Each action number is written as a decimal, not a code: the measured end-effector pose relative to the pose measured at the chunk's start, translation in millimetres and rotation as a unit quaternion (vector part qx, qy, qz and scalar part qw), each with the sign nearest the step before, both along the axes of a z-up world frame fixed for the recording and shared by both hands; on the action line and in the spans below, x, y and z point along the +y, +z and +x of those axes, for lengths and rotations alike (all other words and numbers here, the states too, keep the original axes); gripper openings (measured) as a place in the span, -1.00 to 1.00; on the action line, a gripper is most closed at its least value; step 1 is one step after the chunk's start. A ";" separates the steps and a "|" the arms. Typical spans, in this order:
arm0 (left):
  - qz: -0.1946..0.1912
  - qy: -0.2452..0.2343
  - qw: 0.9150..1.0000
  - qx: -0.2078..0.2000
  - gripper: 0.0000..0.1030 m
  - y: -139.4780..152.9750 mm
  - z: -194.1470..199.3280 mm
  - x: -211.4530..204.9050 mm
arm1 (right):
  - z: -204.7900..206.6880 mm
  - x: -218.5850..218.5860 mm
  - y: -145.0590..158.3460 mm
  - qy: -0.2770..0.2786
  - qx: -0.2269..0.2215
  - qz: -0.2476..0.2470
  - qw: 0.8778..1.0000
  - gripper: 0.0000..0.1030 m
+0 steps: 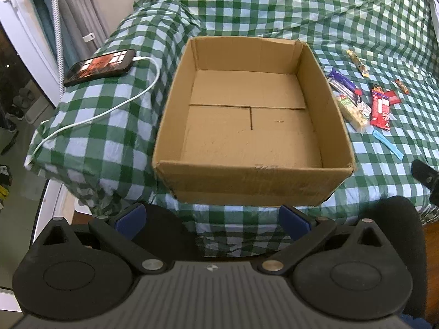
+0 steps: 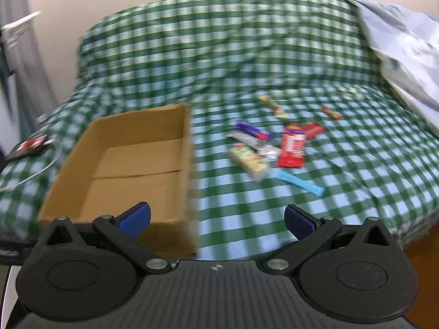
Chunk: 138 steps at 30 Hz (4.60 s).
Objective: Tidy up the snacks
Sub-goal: 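Grasp the white-green peanut pack with the left tool while the right tool grasps the red wafer bar, then carry both snacks over the box and open both tools to drop them in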
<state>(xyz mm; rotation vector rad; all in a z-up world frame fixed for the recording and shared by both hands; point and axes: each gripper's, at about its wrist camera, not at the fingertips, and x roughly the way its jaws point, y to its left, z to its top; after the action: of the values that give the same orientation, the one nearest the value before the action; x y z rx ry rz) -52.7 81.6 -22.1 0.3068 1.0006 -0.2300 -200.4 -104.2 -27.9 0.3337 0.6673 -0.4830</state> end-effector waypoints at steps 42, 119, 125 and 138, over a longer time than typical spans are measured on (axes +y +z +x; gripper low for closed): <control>0.088 -0.118 0.976 0.159 0.98 -208.7 200.4 -380.5 | 197.4 -298.8 -197.6 0.015 0.043 0.055 0.997 0.91; -0.162 -0.018 0.986 -0.035 -0.23 43.2 -3.8 68.0 | 52.1 91.8 73.9 0.203 -0.075 -0.219 0.951 -0.84; -0.156 -0.017 0.987 -0.035 -0.23 41.6 1.4 66.4 | 52.9 85.4 70.6 0.204 -0.071 -0.216 0.952 -0.84; -0.141 -0.015 0.990 -0.025 -0.23 29.5 31.3 55.4 | 77.8 80.6 55.6 0.216 -0.055 -0.207 0.953 -0.84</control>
<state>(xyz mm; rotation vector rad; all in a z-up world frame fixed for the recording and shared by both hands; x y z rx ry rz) -21.4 136.9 7.4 0.0702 0.9018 -0.3849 -122.7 -23.6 27.7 -0.1813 0.4957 -0.1740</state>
